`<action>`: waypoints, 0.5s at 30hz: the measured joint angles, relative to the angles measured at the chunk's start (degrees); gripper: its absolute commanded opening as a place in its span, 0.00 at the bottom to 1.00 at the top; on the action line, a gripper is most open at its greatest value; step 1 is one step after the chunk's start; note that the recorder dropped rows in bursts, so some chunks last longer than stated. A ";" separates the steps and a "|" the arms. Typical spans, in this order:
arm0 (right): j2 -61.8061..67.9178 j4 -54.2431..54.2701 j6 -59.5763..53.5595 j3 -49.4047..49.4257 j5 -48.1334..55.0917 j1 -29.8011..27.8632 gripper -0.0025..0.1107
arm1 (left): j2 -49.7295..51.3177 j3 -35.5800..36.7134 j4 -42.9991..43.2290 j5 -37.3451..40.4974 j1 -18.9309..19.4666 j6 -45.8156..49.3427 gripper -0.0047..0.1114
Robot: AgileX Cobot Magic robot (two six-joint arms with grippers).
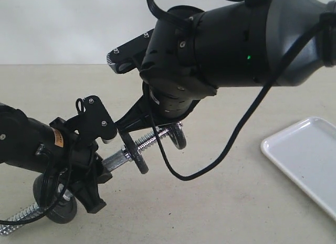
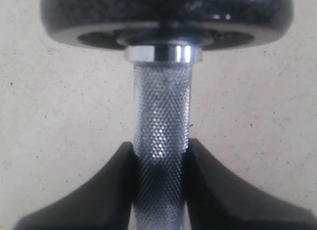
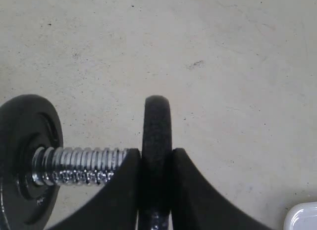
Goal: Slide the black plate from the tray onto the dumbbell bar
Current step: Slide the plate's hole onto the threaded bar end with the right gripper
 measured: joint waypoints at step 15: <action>0.00 -1.40 -1.93 0.00 1.10 0.43 0.02 | 0.00 0.00 -1.62 0.00 0.00 0.60 0.08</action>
